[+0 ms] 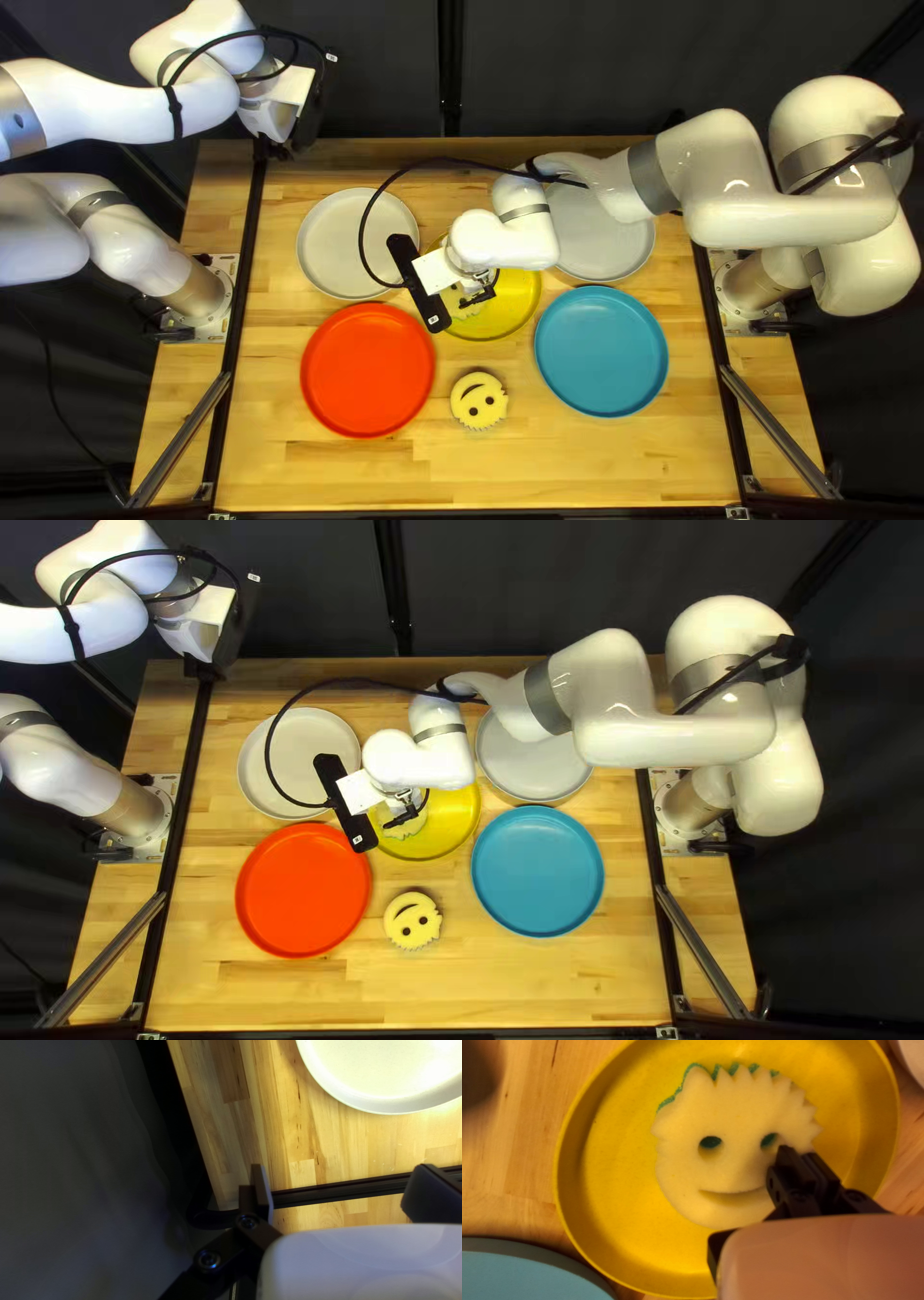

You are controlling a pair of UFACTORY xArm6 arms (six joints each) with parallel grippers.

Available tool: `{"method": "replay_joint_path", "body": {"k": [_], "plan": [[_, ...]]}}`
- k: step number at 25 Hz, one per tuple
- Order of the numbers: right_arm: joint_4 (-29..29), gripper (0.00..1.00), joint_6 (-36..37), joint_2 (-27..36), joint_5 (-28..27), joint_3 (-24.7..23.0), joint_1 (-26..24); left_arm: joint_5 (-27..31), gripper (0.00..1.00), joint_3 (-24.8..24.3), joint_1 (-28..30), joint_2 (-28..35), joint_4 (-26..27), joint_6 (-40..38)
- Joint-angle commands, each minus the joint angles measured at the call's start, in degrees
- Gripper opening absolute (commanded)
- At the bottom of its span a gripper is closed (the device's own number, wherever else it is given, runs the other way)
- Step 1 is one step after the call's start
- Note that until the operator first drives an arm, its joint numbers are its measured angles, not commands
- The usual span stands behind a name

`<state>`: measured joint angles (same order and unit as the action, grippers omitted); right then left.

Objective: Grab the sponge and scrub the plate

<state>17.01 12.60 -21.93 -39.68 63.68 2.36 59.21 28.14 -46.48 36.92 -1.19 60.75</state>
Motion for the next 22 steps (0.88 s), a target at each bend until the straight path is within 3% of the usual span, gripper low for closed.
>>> {"method": "replay_joint_path", "body": {"k": [1, 9, 22], "plan": [[0.28, 0.00, -0.43, 2.06, 0.36, -3.26, 0.11, 0.00, 1.00, 0.00, 0.00, 0.00, 0.00, 0.00], [1.36, 0.00, -1.75, 3.19, 0.45, -4.28, -0.40, 0.00, 1.00, 0.00, 0.00, 0.00, 0.00, 0.00], [-0.31, 0.00, -1.07, -5.12, 0.19, 7.87, -2.66, 0.00, 1.00, 0.00, 0.00, 0.00, 0.00, 0.00]]}}
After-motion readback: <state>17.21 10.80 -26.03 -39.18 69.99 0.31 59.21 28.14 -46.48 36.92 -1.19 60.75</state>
